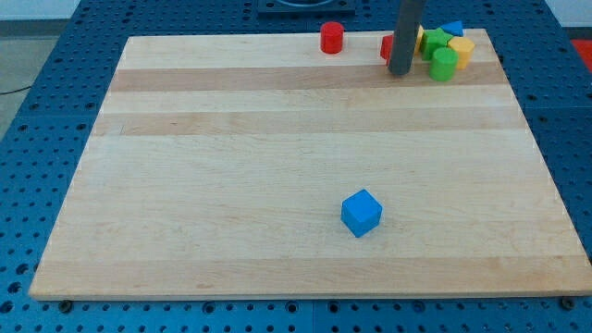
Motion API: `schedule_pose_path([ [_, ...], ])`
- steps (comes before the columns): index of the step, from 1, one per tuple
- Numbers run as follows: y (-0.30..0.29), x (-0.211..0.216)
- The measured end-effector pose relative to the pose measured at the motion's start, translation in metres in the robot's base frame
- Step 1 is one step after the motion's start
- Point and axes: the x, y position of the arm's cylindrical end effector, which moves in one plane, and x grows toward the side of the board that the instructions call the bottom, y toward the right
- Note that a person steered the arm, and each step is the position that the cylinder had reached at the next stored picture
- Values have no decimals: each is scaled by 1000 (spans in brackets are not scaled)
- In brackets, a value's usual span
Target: Push the blue cube into the group of blocks
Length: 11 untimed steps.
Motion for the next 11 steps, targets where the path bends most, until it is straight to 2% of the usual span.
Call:
schedule_pose_path([
  [1,27,69],
  [2,54,162],
  [3,25,264],
  [4,-55,297],
  [5,-84,273],
  [6,-67,241],
  [7,-93,224],
  [8,-154,231],
  [9,-160,205],
  [10,-99,170],
  [11,-18,165],
])
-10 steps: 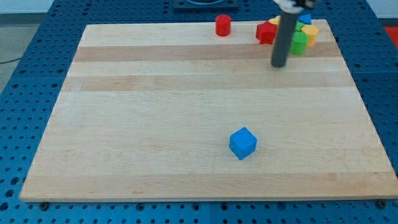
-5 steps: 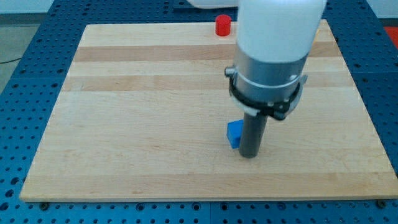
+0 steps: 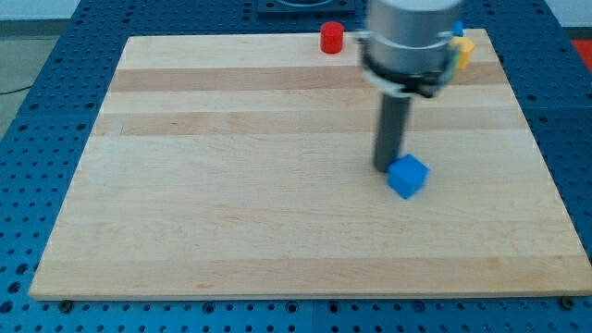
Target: Push the blue cube into the group of blocks
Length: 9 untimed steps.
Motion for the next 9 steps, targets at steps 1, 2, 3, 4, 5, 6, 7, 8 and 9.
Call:
schedule_pose_path([
  [1,3,36],
  [2,-17,79],
  [3,-2,108],
  [4,29,91],
  [5,31,64],
  [6,31,40],
  [7,31,9],
  [8,42,-31],
  [9,56,-69],
])
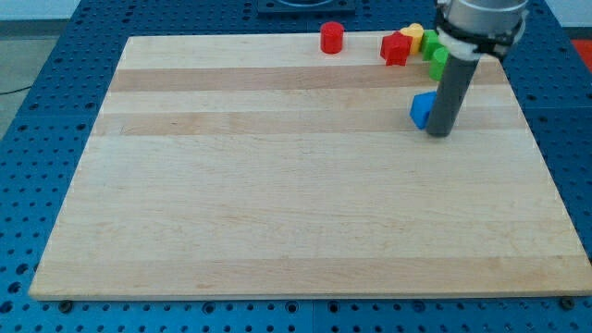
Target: Push the blue cube into the group of blocks
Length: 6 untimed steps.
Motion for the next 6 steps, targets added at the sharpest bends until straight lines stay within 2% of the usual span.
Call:
schedule_pose_path([
  [2,9,-67],
  [3,9,-69],
  [4,0,-14],
  [5,-36,-23],
  [6,-33,-56],
])
